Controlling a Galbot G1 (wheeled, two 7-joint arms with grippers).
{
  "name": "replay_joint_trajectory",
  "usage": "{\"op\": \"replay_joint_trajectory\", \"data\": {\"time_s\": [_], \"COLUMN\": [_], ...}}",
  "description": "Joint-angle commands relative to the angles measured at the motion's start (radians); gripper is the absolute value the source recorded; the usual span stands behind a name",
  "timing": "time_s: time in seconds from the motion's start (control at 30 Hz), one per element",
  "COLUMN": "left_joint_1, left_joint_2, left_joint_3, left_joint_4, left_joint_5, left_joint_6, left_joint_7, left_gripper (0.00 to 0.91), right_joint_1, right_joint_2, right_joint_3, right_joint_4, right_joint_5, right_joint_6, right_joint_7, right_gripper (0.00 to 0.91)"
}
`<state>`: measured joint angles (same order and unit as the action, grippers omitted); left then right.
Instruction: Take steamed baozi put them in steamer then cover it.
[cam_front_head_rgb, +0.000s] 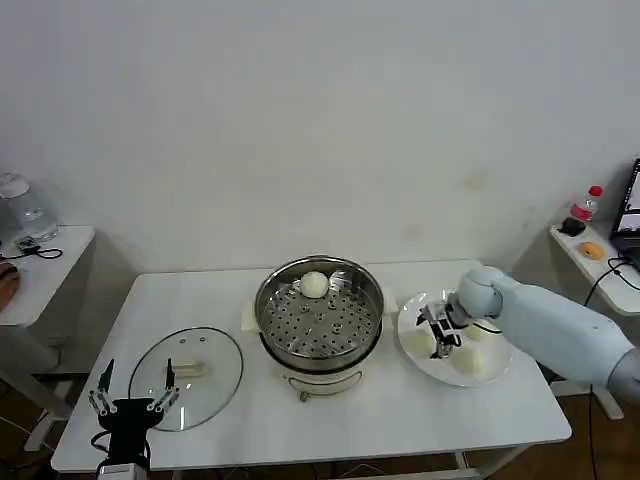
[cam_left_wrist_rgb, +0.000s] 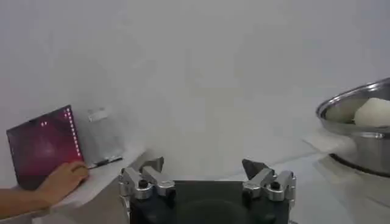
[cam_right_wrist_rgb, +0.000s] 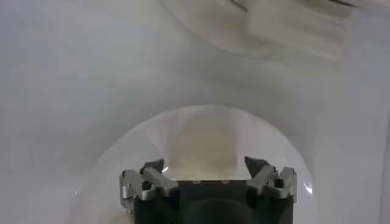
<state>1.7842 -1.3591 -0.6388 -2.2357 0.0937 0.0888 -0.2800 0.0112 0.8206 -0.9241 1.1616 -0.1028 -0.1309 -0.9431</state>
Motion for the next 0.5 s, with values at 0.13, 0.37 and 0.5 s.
{"op": "replay_joint_trajectory", "data": {"time_s": [0.13, 0.37, 0.5], "left_joint_1": [0.000, -0.001, -0.002], "left_joint_2": [0.000, -0.002, -0.001], "left_joint_3": [-0.001, 0.002, 0.004], "left_joint_4": [0.001, -0.002, -0.002], "left_joint_5": [0.000, 0.001, 0.001], "left_joint_6": [-0.001, 0.000, 0.000], "left_joint_7": [-0.001, -0.002, -0.002], "left_gripper": [0.907, 0.907, 0.907], "right_joint_1": [-0.013, 0.034, 0.113], "right_joint_2": [0.028, 0.001, -0.038], "right_joint_3": [0.012, 0.015, 0.002], "right_joint_4": [-0.041, -0.014, 0.028], "right_joint_5": [-0.008, 0.012, 0.037], "right_joint_6": [-0.002, -0.001, -0.004], "right_joint_7": [-0.011, -0.032, -0.049], "right_gripper": [0.756, 0.675, 0.685]}}
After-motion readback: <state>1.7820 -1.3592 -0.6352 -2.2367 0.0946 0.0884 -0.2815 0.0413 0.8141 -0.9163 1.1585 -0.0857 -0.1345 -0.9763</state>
